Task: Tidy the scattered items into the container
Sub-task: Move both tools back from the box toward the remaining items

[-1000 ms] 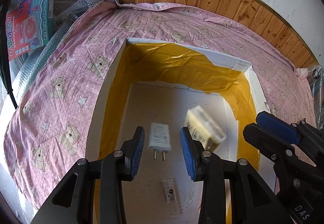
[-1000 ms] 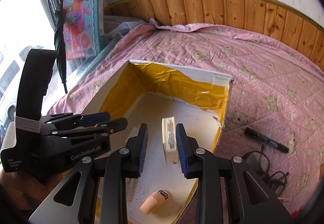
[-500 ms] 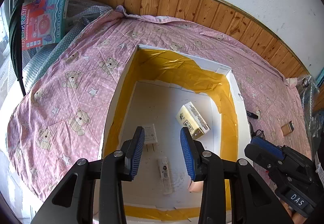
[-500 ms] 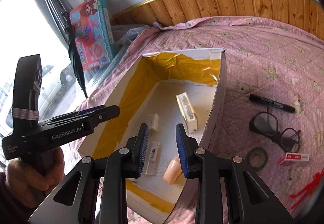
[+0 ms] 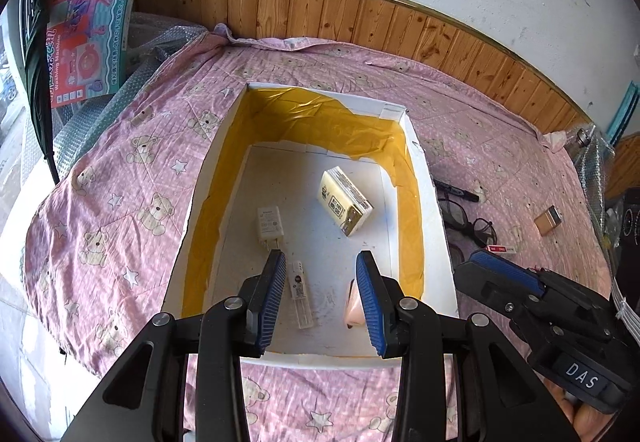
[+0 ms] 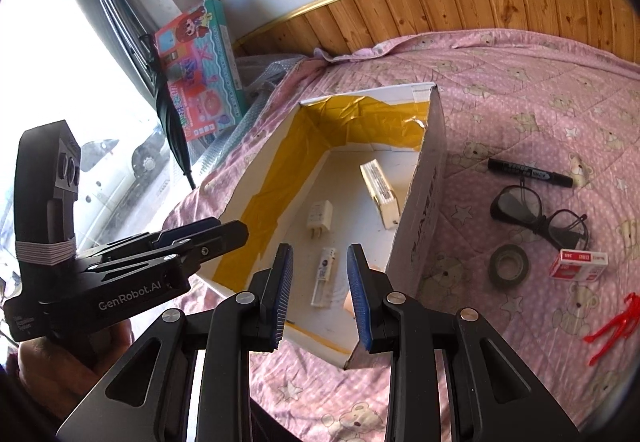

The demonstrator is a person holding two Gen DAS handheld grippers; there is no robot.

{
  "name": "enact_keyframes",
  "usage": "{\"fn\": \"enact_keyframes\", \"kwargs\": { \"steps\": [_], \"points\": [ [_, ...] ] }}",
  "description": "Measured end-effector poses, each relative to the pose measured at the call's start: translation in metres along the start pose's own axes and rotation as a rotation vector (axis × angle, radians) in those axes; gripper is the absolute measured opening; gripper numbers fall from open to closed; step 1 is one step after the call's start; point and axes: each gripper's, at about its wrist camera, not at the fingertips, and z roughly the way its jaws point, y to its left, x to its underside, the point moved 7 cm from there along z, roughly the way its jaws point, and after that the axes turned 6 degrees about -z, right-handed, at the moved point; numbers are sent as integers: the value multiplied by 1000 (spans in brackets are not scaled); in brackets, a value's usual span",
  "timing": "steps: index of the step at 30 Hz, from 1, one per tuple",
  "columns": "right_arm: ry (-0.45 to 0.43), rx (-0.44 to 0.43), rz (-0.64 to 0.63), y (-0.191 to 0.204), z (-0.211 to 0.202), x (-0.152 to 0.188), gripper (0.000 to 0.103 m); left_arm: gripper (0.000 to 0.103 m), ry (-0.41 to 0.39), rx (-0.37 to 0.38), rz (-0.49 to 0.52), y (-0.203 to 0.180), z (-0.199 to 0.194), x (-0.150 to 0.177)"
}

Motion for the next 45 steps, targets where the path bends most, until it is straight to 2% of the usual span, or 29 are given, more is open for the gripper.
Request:
{"fn": "enact_keyframes", "kwargs": {
  "steps": [7, 25, 45],
  "points": [
    [-7, -9, 20, -3, -15, 13, 30, 38, 4, 6, 18, -17, -9, 18],
    [-67, -28, 40, -5, -60, 30, 31, 39, -11, 27, 77, -60, -35, 38],
    [-143, 13, 159, -57, -122, 63, 32, 38, -45, 40, 171, -120, -56, 52]
  ]
}}
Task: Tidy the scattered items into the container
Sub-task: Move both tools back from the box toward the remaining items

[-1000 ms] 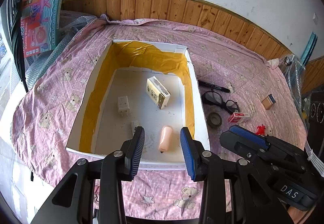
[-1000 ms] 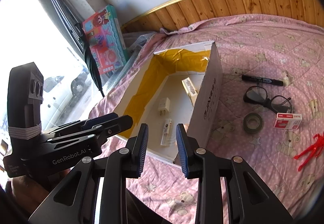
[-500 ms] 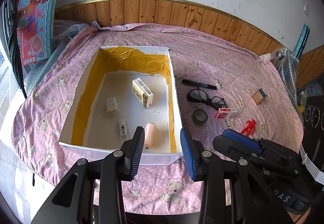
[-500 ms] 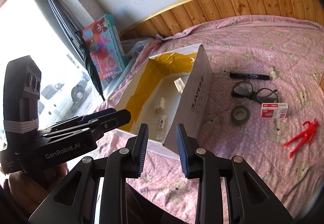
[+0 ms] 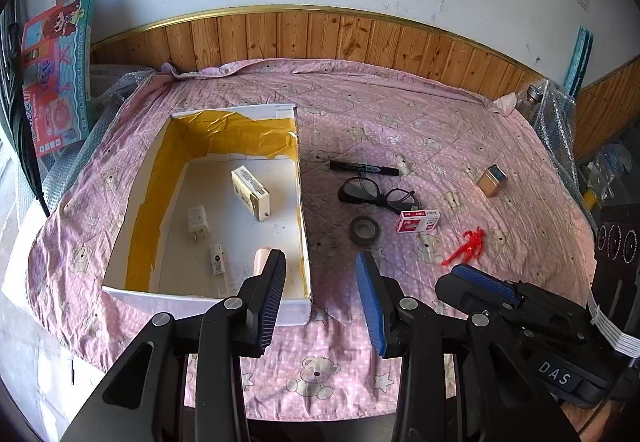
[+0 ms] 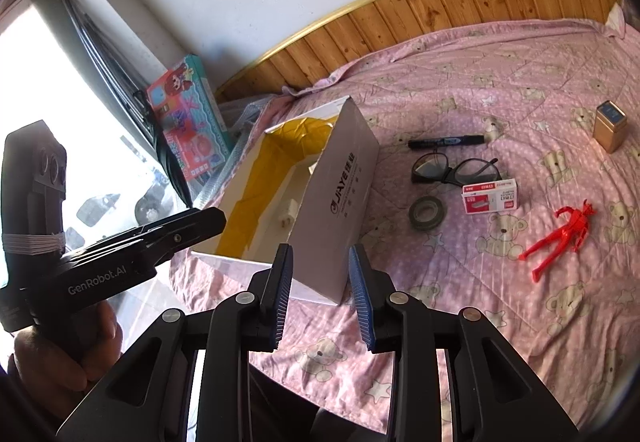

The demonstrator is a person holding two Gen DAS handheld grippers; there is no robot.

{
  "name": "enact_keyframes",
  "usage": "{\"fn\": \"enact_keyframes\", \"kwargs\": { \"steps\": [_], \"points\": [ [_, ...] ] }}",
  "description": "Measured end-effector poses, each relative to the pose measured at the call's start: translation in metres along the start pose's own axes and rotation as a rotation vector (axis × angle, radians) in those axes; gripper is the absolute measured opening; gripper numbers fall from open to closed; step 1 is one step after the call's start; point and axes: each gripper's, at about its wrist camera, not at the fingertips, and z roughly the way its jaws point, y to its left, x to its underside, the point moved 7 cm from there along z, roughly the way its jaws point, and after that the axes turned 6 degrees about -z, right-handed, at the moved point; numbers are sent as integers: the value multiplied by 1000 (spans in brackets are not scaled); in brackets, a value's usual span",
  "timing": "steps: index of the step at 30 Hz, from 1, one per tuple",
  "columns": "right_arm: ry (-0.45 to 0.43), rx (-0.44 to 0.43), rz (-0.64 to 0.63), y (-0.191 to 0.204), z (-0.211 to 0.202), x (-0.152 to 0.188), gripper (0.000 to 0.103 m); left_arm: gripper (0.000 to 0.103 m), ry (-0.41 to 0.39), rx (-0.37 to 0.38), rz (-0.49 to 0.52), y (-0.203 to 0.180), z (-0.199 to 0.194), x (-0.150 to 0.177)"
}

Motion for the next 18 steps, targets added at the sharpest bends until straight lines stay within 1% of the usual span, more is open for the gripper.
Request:
{"fn": "enact_keyframes", "kwargs": {
  "steps": [5, 10, 18],
  "points": [
    [-13, 16, 39, -18, -9, 2, 32, 38, 5, 7, 26, -14, 3, 1],
    [-17, 32, 77, -38, -13, 5, 32, 38, 27, 15, 44, -27, 14, 4],
    [-10, 89, 172, -87, -14, 16, 33, 39, 88, 31, 61, -46, 47, 12]
  ]
}}
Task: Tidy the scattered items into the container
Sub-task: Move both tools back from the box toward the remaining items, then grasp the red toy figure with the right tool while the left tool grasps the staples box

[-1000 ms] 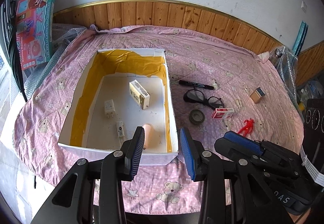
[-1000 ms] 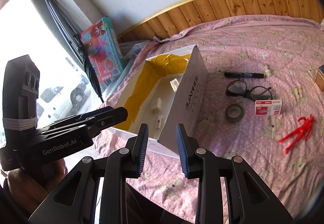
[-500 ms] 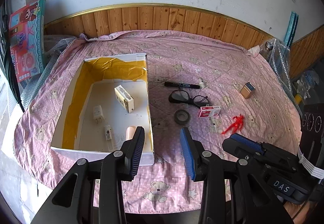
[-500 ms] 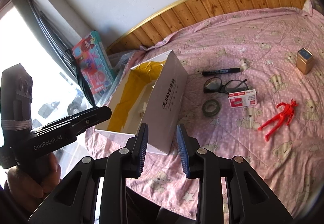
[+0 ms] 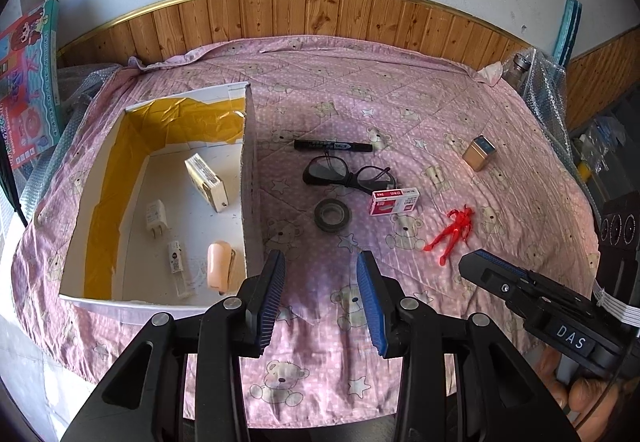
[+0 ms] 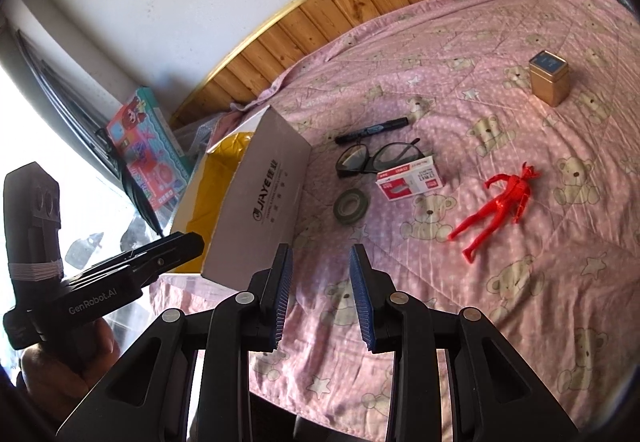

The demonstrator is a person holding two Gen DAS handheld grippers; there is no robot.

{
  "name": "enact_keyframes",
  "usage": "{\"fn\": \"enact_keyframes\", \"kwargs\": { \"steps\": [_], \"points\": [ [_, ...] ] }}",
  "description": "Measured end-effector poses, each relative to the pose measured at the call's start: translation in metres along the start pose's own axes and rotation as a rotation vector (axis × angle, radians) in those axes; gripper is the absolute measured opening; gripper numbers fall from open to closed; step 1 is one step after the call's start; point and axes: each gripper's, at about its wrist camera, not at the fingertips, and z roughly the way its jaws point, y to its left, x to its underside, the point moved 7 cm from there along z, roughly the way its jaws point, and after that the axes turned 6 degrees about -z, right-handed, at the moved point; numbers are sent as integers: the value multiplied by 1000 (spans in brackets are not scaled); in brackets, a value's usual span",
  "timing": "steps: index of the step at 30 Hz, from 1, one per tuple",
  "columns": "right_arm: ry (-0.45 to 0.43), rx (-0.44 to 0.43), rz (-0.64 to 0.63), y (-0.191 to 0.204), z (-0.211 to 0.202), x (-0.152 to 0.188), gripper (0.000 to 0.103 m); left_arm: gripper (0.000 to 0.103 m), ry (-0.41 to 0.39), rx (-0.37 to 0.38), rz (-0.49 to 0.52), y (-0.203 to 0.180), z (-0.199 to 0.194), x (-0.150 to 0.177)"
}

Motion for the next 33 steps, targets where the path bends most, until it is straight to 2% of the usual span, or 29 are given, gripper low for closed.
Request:
{"fn": "enact_keyframes", "kwargs": {
  "steps": [7, 11, 18, 24, 30, 33],
  "points": [
    [6, 59, 69, -42, 4, -1, 33, 40, 64, 28, 14, -20, 39, 1],
    [13, 100, 115, -67, 7, -1, 36, 46, 92, 49, 28, -33, 59, -2],
    [39, 162, 173, -104, 16, 4, 37, 50, 133, 71, 56, -52, 99, -8],
    [73, 211, 198, -124, 29, 9, 37, 53, 142, 89, 121, -74, 132, -16],
    [98, 258, 187, -139, 45, 8, 38, 53, 133, 89, 171, -81, 171, -29],
    [109, 265, 190, -146, 56, 5, 40, 53, 141, 113, 178, -84, 190, -33]
  ]
}}
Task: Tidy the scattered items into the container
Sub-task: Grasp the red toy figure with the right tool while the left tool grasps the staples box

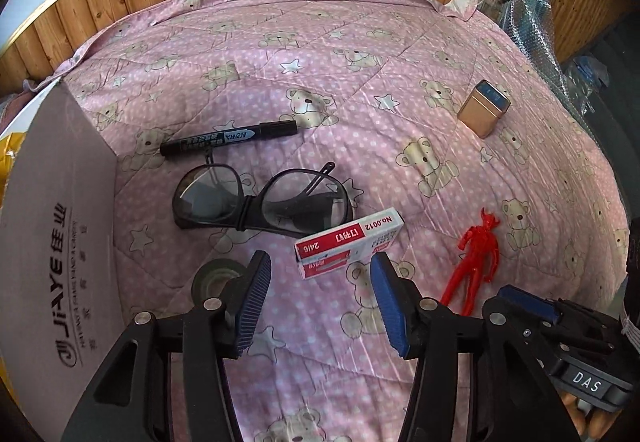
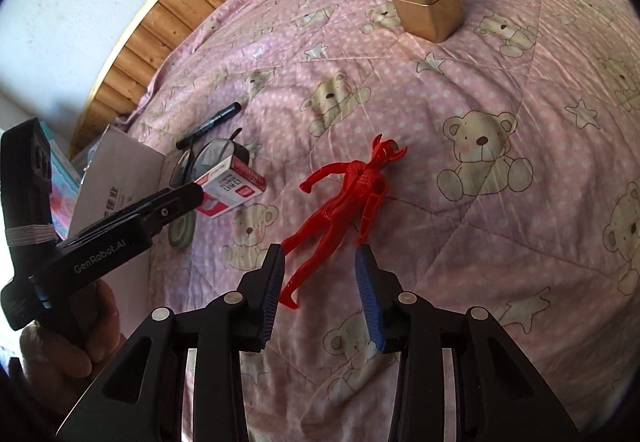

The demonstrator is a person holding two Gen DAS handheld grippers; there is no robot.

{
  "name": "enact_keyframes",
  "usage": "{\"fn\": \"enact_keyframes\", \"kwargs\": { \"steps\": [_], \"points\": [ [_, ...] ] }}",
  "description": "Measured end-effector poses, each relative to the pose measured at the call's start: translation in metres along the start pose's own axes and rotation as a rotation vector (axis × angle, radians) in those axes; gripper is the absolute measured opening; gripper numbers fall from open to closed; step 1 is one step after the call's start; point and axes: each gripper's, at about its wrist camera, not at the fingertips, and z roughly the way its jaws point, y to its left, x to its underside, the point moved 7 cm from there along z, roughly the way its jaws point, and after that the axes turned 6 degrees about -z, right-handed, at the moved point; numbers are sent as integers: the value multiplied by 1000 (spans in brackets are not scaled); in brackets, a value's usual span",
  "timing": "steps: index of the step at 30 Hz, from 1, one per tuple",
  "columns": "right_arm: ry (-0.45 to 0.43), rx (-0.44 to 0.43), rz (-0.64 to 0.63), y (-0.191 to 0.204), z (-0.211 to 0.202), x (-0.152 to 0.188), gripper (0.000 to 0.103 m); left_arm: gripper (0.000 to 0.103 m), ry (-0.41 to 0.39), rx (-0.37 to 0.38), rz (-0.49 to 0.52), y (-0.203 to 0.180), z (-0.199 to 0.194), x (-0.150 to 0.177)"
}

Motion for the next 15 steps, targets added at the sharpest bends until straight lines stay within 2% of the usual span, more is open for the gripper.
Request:
{"fn": "enact_keyframes", "kwargs": {
  "steps": [3, 5, 6, 7, 9, 10, 13, 15],
  "points": [
    [20, 16, -21, -4, 12, -7, 40, 53, -4, 19, -1, 0, 14, -4],
    [10, 43, -47, -9, 14, -14, 39, 53, 10, 85, -20, -5, 20, -3],
    [-2, 84, -59, -14, 12, -19, 38, 53, 25, 122, -27, -9, 22, -1],
    [-20, 125, -65, -20, 10, -25, 39, 53, 46, 166, -25, -16, 22, 2],
    [-45, 149, -48, -30, 5, -34, 39, 53, 69, 250, -1, -32, 17, 8],
    [-49, 137, -25, -33, 4, -37, 41, 53, 59, 252, 21, -37, 13, 8],
    [-42, 77, 26, -30, 3, -38, 41, 53, 7, 192, 62, -37, 7, 3],
    [-19, 75, 23, -23, 11, -33, 43, 53, -2, 189, 73, -38, 11, -1]
  ]
}}
